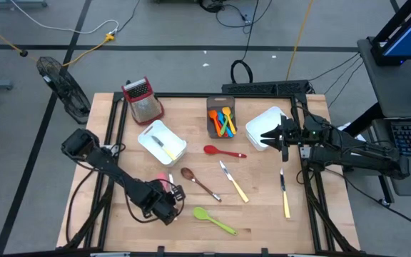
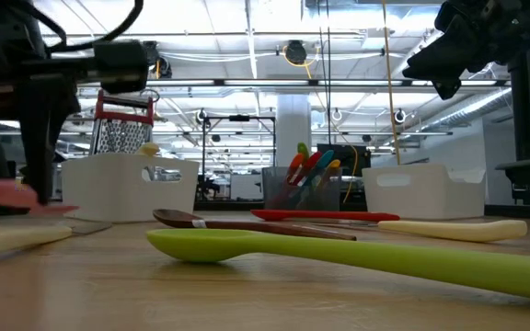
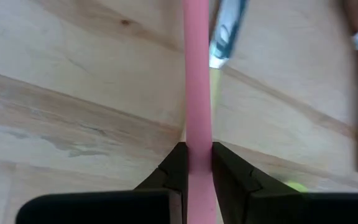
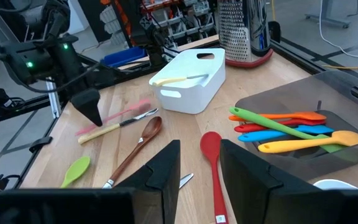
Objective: Pick & Place Kitchen Items
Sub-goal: Put the pink spatula into the black bin
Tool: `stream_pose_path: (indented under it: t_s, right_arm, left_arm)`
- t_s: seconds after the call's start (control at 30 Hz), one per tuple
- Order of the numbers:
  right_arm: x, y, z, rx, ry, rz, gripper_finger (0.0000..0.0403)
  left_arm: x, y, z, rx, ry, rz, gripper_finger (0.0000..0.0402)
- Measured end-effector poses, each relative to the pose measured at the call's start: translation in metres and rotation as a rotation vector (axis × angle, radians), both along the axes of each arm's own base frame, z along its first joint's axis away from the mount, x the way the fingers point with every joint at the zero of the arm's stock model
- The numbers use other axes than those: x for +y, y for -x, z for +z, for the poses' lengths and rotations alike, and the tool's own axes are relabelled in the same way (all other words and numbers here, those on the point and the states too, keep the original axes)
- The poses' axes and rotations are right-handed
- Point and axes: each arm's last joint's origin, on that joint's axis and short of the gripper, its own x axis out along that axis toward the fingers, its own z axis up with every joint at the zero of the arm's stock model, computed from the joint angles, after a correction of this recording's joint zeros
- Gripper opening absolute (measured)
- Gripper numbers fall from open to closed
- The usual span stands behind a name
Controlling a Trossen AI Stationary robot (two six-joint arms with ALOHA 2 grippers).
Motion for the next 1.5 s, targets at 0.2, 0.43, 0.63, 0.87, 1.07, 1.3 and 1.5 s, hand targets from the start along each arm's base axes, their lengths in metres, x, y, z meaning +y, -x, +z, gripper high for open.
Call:
stream_pose_path:
  t_s: [0.2,0.43,0.63,0.87,1.07,1.3,1.5]
  right_arm:
    - [0.000,0.000,0.000,0.002,-0.001,0.000,0.0105]
    - [0.000,0.000,-0.001,0.006,-0.002,0.000,0.0105]
    - [0.000,0.000,-0.001,0.007,-0.002,0.000,0.0105]
    - [0.000,0.000,-0.001,0.007,-0.002,-0.003,0.0105]
    - [0.000,0.000,-0.001,0.008,-0.002,-0.004,0.0105]
    - [0.000,0.000,-0.001,0.007,-0.010,-0.007,0.0105]
    - [0.000,0.000,0.000,0.001,-0.011,-0.007,0.0105]
  left_arm:
    - [0.005,0.008,0.022,-0.047,-0.027,-0.010,0.0049]
    - [0.010,0.011,0.043,-0.152,-0.046,-0.036,0.0049]
    - [0.009,0.010,0.058,-0.246,-0.015,-0.105,0.0049]
    - [0.004,-0.001,0.073,-0.441,-0.006,-0.164,0.0049]
    - [0.005,-0.015,0.083,-0.590,-0.016,-0.185,0.0049]
    - [0.023,-0.035,0.094,-0.725,-0.113,-0.209,0.0048]
    - [0.049,-0.053,0.103,-0.814,-0.220,-0.230,0.0048]
